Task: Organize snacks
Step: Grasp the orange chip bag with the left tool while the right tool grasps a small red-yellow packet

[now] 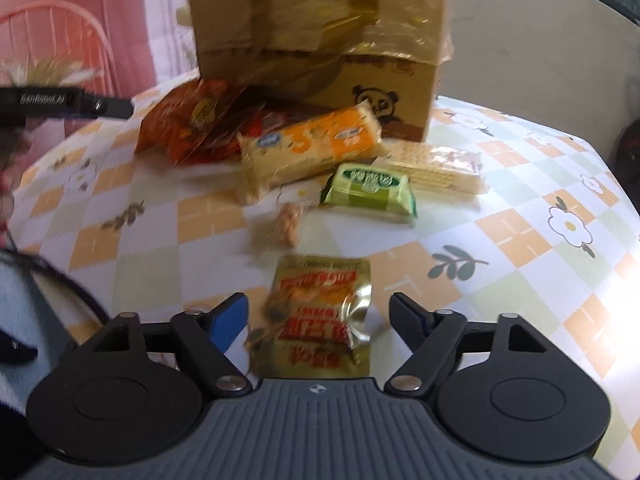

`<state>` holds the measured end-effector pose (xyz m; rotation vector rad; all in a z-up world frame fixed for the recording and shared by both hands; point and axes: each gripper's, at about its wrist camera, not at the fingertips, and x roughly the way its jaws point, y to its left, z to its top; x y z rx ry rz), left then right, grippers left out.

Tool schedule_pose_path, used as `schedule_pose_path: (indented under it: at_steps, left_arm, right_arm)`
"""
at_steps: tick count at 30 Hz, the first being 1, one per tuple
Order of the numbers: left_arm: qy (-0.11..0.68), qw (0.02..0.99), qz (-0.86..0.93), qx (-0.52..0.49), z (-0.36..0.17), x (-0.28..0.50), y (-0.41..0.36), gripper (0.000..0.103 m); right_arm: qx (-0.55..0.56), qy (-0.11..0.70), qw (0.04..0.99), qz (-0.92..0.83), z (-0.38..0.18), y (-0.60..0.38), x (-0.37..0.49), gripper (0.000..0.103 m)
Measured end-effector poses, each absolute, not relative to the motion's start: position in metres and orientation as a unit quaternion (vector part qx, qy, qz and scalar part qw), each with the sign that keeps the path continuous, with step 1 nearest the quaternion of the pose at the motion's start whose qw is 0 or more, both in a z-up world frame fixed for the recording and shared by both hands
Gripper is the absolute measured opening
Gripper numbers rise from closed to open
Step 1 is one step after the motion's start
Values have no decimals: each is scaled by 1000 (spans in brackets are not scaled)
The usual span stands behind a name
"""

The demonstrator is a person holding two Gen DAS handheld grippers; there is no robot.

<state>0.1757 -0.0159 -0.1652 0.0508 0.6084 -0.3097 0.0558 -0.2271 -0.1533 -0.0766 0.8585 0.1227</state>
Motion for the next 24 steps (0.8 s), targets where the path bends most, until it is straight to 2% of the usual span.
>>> schedule_pose_path:
  at_steps: [2,3,6,18,24]
  left_arm:
    - [302,941,-151,23,-168,175,-15,82]
    - [303,941,-151,22,-169,175,-15,82]
    - [306,939,-153,23,-171,174,-16,82]
    - [313,938,-148,30,-175,182,-20,82]
    - [317,938,-140,28,-174,208,-19,82]
  right_arm:
    - [-34,413,909,53,-153,-228,55,66]
    - [-35,412,909,52,-153,-228,55,59]
    - [-36,408,910,53,-152,-229,56,50]
    - [-16,385,922,42,-160,-246,99,47]
    - [-20,360,932,34,-163,-244,92,47]
